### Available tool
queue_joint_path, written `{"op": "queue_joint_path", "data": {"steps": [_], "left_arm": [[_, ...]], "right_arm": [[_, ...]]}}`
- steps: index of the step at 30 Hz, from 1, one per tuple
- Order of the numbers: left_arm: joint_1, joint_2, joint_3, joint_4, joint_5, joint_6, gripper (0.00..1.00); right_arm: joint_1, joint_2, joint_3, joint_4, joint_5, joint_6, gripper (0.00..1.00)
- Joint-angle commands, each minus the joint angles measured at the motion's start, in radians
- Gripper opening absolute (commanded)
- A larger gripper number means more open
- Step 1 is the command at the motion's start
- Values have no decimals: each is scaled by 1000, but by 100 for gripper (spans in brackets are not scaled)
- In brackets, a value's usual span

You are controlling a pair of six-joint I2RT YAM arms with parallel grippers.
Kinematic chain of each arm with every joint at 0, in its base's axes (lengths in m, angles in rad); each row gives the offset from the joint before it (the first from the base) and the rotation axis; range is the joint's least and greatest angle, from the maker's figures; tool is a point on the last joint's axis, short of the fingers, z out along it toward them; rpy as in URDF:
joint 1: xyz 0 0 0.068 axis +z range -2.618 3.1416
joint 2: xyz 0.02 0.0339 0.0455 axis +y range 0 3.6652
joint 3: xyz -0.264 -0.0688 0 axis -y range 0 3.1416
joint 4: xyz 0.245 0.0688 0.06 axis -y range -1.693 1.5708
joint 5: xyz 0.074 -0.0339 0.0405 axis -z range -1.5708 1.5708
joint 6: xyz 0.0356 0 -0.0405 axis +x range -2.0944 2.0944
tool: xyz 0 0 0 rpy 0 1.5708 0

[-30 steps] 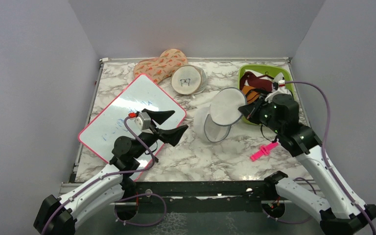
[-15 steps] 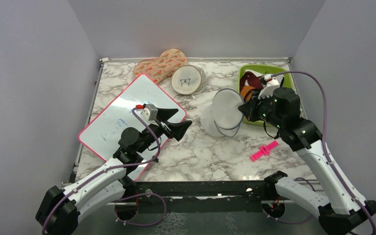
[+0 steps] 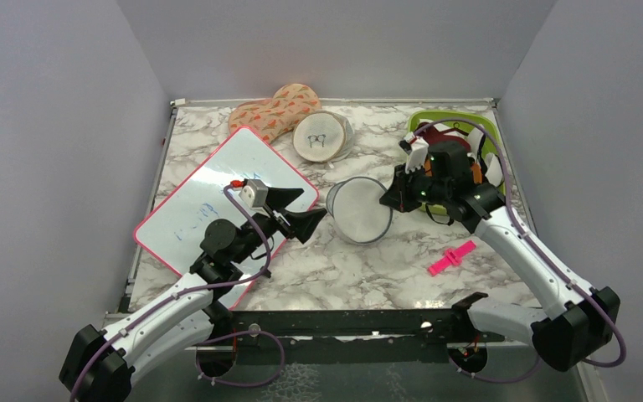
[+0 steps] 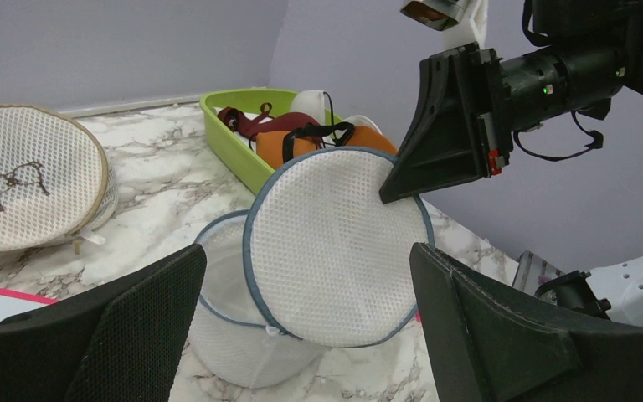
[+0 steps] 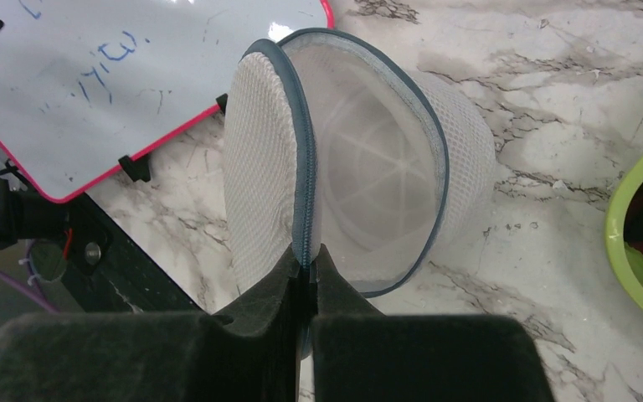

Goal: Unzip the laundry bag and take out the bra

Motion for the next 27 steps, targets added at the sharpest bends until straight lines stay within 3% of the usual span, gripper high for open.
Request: {"op": "queue_joint_path", "data": {"steps": [1,13,20,27], "left_arm": [[3,-15,32,-24,-17,1,86],[3,-20,34,-47,16,-31,86],[3,-22,32,-55,27,-45,86],[3,-37,15,-59,29,-55,86]], "right_arm": [[2,77,49,65,-49,-75,3],[-3,224,29,258,24,-146,12],[-24,310,41,273,68,-162,13],[-56,326,-53,372,85,-114,8]]}}
